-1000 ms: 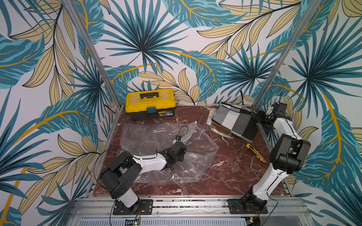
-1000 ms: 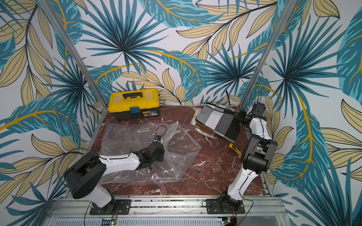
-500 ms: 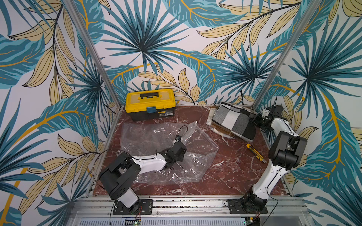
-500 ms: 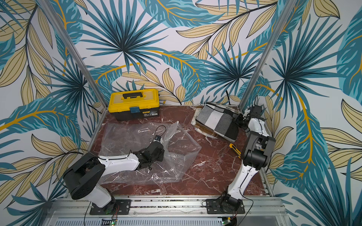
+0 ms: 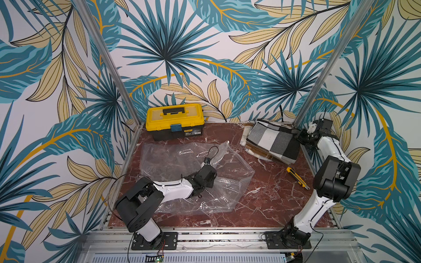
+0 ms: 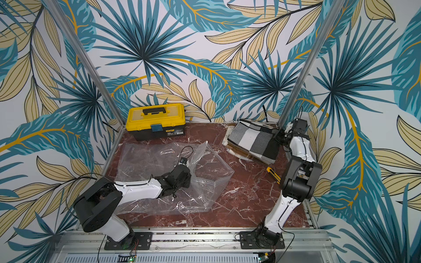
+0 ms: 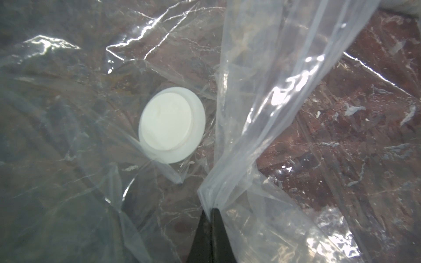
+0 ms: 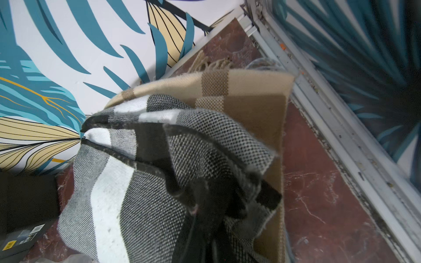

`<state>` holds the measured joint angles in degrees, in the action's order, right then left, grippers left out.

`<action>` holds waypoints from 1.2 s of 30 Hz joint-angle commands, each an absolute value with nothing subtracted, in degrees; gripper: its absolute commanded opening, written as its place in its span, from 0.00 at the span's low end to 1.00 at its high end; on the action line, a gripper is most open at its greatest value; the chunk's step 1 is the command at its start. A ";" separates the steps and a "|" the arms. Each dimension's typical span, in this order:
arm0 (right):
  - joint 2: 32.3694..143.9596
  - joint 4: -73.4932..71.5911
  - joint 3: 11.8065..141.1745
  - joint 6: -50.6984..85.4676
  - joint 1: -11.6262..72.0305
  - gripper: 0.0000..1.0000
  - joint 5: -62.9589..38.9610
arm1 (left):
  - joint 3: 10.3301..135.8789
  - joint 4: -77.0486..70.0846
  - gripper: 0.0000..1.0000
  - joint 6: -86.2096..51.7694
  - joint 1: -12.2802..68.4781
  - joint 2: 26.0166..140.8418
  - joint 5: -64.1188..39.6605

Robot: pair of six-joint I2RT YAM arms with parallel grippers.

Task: Take the blanket out of the vacuum bag
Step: Adjust the blanket at the corner of the board, then place the vacuum bag at the center of the board.

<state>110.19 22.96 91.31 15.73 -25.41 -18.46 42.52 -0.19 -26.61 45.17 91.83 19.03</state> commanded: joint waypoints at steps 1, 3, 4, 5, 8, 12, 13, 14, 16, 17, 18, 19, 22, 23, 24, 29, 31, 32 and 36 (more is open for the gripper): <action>106.21 17.96 88.70 13.93 -25.31 0.00 -10.75 | 43.15 -0.36 0.00 -26.63 45.09 92.46 18.57; 107.35 19.29 89.72 14.03 -25.29 0.16 -7.26 | 43.36 -0.20 0.00 -26.63 45.08 92.70 18.47; 108.41 20.91 90.88 13.73 -25.31 0.34 -6.21 | 43.45 -0.18 0.00 -26.55 45.03 92.69 18.45; 109.28 22.32 91.74 13.40 -25.31 0.39 -5.56 | 43.45 -0.09 0.00 -26.59 45.03 92.59 18.46; 110.67 24.87 92.56 13.05 -25.33 0.65 -3.09 | 43.15 -0.57 0.00 -26.48 45.04 92.01 18.34; 107.07 23.98 89.26 11.60 -24.27 0.90 1.57 | 42.42 -3.87 0.00 -23.77 45.03 90.84 13.69; 105.21 23.44 87.96 11.30 -24.01 0.94 2.37 | 41.98 -5.20 0.00 -22.80 45.04 90.28 12.19; 103.49 23.34 87.02 11.42 -23.83 0.98 2.90 | 41.67 -6.10 0.00 -21.97 45.07 89.64 10.71; 99.14 23.79 84.85 11.83 -23.73 1.00 3.27 | 41.20 -7.53 0.00 -19.29 44.78 87.22 7.74; 96.97 24.00 83.82 12.25 -23.73 1.00 3.34 | 41.09 -7.72 0.00 -18.20 44.57 85.62 6.09; 94.44 24.13 82.47 12.51 -23.73 1.00 3.33 | 41.05 -7.67 0.00 -16.89 44.20 83.57 4.54; 91.62 24.41 81.21 12.85 -23.73 1.00 2.96 | 40.97 -7.71 0.00 -15.73 43.60 81.39 1.60; 84.00 24.28 77.15 14.49 -23.26 1.00 -0.23 | 40.64 -8.12 0.00 -13.06 40.87 76.00 -4.94; 81.80 24.53 76.00 14.84 -22.68 1.00 -2.79 | 40.21 -8.87 0.01 -12.30 39.62 74.77 -6.69; 80.02 25.90 75.56 15.62 -21.60 0.99 -4.12 | 39.71 -10.24 0.16 -11.60 38.24 74.21 -8.73; 73.40 27.66 70.11 17.87 -9.80 1.00 -7.28 | 41.52 -9.67 0.73 -7.05 34.07 74.48 -16.22; 72.51 23.34 66.20 21.78 -5.50 1.00 -13.54 | 42.74 -7.96 0.86 -5.93 33.84 73.18 -16.72; 72.67 21.83 64.57 23.73 -3.30 1.00 -15.98 | 43.10 -7.75 0.91 -5.66 33.84 71.89 -17.20; 73.70 20.47 60.07 24.34 6.79 0.99 -12.67 | 42.92 -6.68 0.95 -6.54 33.76 64.54 -16.57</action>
<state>73.17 22.06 62.98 21.58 2.48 -11.46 41.25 -6.96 -7.70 33.91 70.02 -15.03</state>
